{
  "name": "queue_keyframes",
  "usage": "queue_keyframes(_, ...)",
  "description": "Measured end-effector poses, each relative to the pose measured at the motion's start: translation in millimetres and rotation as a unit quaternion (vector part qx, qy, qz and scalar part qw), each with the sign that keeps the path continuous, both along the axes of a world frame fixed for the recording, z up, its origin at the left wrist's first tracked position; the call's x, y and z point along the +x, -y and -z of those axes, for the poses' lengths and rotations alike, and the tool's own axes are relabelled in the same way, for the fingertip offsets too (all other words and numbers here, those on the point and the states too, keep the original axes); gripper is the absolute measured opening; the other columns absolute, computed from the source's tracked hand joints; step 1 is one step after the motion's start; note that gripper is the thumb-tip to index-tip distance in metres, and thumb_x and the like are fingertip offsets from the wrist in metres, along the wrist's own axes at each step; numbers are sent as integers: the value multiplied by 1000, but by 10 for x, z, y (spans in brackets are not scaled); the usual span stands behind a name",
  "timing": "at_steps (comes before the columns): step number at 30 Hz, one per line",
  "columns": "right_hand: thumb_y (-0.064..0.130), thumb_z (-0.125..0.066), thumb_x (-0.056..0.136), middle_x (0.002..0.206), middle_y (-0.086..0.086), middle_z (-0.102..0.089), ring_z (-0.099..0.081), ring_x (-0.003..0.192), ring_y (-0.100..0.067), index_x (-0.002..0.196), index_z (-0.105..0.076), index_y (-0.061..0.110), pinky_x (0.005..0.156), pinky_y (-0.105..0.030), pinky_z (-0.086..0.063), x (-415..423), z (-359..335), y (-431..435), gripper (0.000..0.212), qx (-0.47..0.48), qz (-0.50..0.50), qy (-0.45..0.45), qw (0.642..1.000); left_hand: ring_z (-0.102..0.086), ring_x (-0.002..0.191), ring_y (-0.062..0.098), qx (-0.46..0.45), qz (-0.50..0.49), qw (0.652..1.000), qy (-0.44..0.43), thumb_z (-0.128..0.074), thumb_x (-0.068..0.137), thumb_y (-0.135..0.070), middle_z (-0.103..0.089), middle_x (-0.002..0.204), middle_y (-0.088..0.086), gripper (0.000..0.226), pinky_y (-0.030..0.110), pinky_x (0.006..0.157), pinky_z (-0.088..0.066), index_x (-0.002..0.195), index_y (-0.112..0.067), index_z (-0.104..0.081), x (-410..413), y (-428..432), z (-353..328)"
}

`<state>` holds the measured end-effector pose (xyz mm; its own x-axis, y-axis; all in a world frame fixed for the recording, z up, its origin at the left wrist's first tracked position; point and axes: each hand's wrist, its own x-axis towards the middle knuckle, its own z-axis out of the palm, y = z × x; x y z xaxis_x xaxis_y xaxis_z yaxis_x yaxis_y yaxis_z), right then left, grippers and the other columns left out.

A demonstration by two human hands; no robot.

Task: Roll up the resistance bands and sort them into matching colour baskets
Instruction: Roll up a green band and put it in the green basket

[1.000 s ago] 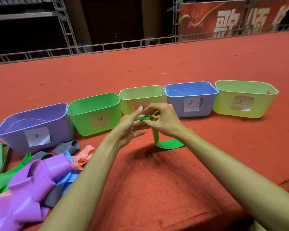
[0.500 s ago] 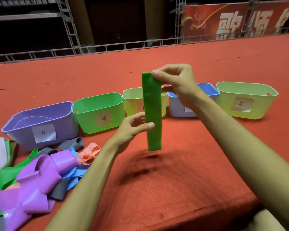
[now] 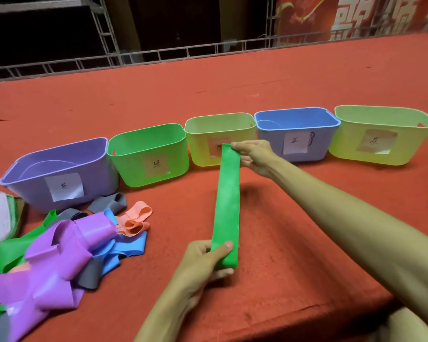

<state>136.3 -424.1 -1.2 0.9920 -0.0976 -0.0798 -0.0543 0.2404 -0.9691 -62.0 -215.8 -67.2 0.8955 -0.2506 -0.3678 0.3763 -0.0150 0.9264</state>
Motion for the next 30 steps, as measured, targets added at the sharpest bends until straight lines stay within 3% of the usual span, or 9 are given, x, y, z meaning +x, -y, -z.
queue_keyframes(3, -5, -68, 93, 78, -18, -74, -72, 66, -23, 90, -68, -7, 62, -28, -62, 99, 317, 22, 4, -5, -10, -33, 999, -68, 58, 9, 22, -8, 1000, -11, -72, 95, -12, -75, 78, 9, 16, 17, 53, -56, 98, 2, -78, -94, -64, 35)
queue_keyframes(6, -5, -70, 92, 92, -25, -67, -59, 86, -34, 84, -69, -5, 88, -47, -60, 222, 613, 45, 8, -65, -12, -58, 996, -67, 53, 11, 57, -19, 998, -9, -73, 94, -11, -77, 76, 13, 14, 17, 50, -55, 94, 2, -78, -188, -66, 60)
queue_keyframes(8, -4, -71, 91, 92, -25, -66, -54, 91, -36, 80, -69, -3, 90, -54, -57, 260, 741, 42, 11, -111, -12, -56, 992, -65, 50, 12, 76, -15, 997, -11, -74, 94, -12, -77, 76, 18, 17, 18, 47, -52, 89, 3, -78, -235, -36, 81)
queue_keyframes(13, 8, -76, 92, 79, -8, -71, -65, 66, -5, 87, -76, 5, 62, -17, -55, 304, 826, -4, 6, -262, -24, 37, 964, -54, 37, 12, 131, -16, 991, -8, -76, 93, -16, -75, 71, 19, 23, 20, 36, -40, 84, 5, -75, -246, 67, 87)
queue_keyframes(17, 29, -80, 89, 82, 1, -78, -64, 73, -7, 86, -83, 17, 71, -25, -52, 423, 927, -6, 13, -429, -13, 100, 897, -51, 34, 11, 222, 6, 975, 31, -77, 92, -29, -74, 63, 10, 35, 20, 36, -38, 77, 3, -74, -218, 120, 21)
queue_keyframes(20, 43, -76, 86, 82, 12, -78, -70, 83, -10, 84, -83, 24, 81, -35, -56, 438, 1059, 2, 21, -480, -5, 124, 869, -62, 46, 11, 358, 14, 928, 101, -73, 88, -55, -70, 54, -1, 54, 28, 56, -54, 68, -5, -70, -221, 93, 17)
queue_keyframes(22, 52, -71, 83, 83, 15, -77, -69, 86, -10, 84, -82, 29, 85, -39, -56, 438, 1100, 9, 26, -502, 4, 139, 854, -70, 72, 17, 481, 5, 864, 148, -63, 80, -79, -70, 62, -1, 67, 33, 72, -55, 68, -14, -65, -252, 50, 19)
queue_keyframes(24, 50, -71, 83, 84, 15, -77, -69, 85, -10, 84, -82, 28, 86, -40, -55, 440, 1094, 12, 25, -509, 3, 147, 848, -68, 89, 23, 551, -7, 819, 161, -55, 74, -90, -68, 77, -3, 70, 35, 74, -52, 73, -21, -59, -299, 35, -21)
queue_keyframes(30, 36, -80, 83, 85, 10, -79, -72, 81, -4, 85, -83, 22, 84, -38, -58, 422, 1074, 25, 14, -490, 0, 157, 857, -56, 68, -1, 436, -53, 820, 366, -81, 76, -53, -56, 82, -20, 25, 29, 58, -52, 88, -37, -65, -369, -39, 137)
